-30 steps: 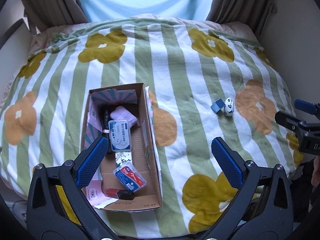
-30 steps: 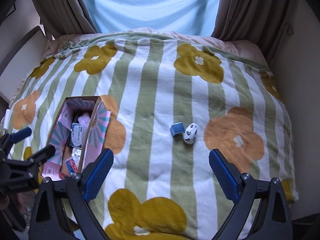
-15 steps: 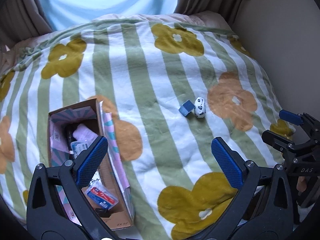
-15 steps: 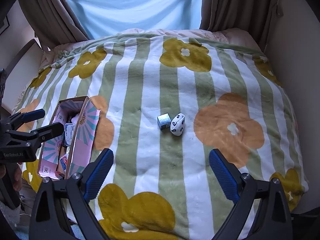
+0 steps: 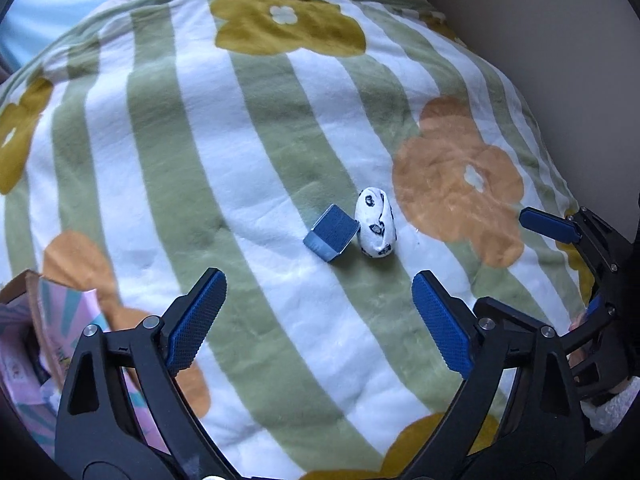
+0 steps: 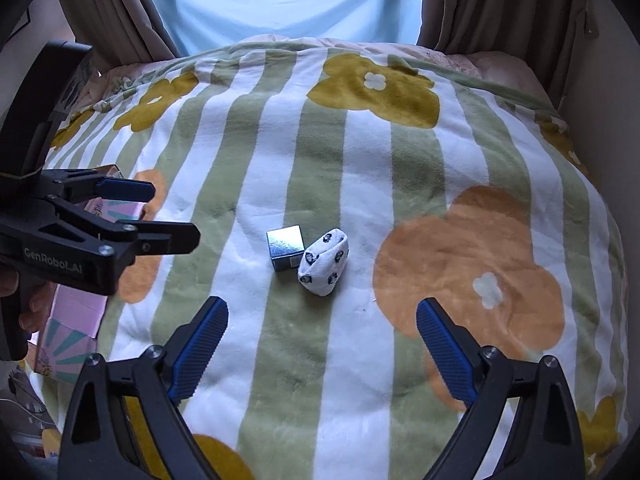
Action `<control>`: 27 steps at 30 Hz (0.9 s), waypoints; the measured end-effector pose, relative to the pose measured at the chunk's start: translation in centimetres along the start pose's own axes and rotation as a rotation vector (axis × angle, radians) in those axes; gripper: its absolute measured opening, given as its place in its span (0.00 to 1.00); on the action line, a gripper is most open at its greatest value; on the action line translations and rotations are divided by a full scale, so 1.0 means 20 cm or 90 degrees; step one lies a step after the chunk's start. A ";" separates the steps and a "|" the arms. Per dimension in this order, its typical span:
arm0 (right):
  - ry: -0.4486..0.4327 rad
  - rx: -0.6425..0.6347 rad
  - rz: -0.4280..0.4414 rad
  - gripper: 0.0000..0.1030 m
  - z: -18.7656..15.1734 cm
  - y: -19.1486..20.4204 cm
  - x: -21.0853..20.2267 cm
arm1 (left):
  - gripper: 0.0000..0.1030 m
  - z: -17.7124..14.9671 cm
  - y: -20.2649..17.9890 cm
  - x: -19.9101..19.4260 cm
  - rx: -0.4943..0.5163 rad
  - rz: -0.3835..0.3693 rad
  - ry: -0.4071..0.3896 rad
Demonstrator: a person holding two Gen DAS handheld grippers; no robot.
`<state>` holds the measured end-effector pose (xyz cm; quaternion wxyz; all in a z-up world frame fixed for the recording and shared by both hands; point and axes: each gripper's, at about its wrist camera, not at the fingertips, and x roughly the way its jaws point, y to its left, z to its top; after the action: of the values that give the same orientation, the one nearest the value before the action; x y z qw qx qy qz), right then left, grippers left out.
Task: Organize objects
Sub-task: 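Grasp the blue cube with the left gripper while the right gripper grasps the white panda toy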
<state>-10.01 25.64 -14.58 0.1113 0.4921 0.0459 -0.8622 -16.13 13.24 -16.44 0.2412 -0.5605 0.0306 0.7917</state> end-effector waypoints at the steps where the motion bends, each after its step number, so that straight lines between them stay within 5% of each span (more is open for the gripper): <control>1: -0.001 -0.002 0.001 0.91 0.00 -0.01 0.05 | 0.90 0.01 0.00 0.06 0.006 -0.005 0.008; 9: 0.017 -0.018 -0.002 0.81 -0.02 -0.08 0.39 | 0.81 0.07 0.02 0.44 0.037 -0.012 0.063; 21: 0.015 -0.057 0.000 0.66 -0.01 -0.04 0.63 | 0.63 0.11 0.03 0.62 0.062 -0.027 0.080; 27: 0.023 -0.069 0.026 0.41 0.02 -0.05 0.68 | 0.42 0.12 -0.02 0.64 0.098 -0.039 0.095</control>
<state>-17.19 24.55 -26.17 0.1541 0.5020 0.0843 -0.8469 -21.30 18.80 -27.10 0.3046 -0.5983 0.0916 0.7354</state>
